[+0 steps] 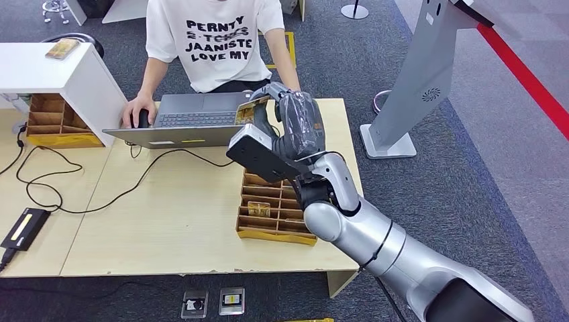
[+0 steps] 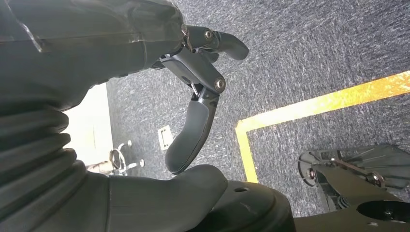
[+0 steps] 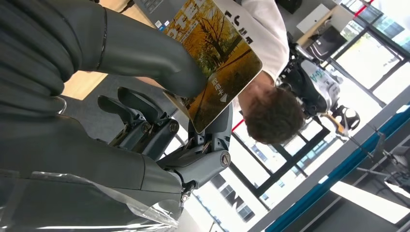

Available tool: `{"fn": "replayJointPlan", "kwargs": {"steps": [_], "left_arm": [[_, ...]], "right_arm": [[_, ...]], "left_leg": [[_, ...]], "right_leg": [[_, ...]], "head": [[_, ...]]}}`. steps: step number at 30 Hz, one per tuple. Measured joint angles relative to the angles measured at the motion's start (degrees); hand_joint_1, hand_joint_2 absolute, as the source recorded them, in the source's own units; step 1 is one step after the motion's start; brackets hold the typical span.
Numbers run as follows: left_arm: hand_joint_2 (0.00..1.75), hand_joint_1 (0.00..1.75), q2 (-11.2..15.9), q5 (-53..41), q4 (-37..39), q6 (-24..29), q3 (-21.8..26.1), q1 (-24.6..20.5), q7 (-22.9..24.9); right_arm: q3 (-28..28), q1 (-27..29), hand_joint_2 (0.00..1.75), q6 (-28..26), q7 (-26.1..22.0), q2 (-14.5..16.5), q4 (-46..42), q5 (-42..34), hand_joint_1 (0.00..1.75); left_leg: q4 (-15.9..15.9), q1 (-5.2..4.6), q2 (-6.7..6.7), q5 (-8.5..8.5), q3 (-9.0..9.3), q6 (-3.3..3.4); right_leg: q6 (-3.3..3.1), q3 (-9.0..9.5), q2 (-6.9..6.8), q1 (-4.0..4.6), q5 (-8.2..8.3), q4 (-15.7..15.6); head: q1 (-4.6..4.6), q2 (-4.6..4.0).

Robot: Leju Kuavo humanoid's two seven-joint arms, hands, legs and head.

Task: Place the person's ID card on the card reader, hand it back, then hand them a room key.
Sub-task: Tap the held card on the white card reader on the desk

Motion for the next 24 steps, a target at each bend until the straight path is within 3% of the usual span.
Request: {"fn": "replayJointPlan", "kwargs": {"steps": [10,24], "left_arm": [[1.75,0.0,0.0,0.4,0.0,0.0,0.0,0.2,-0.2],[1.75,0.0,0.0,2.2,0.0,0.5,0.2,0.3,-0.7]], "right_arm": [[-4.2,4.2,1.75,-0.2,3.1,-3.8,-9.4,2.5,1.75],[-12.2,16.6,1.75,2.2,11.0,-12.5,-24.1,9.7,1.75]], "left_leg": [[0.0,0.0,0.02,0.0,0.02,0.0],[0.0,0.0,0.04,-0.01,0.02,0.01]], "right_leg": [[0.0,-0.01,0.02,0.0,0.0,0.0],[0.0,-0.01,0.01,0.0,0.0,0.0]], "head": [[-0.01,0.0],[0.0,0.0]]}}
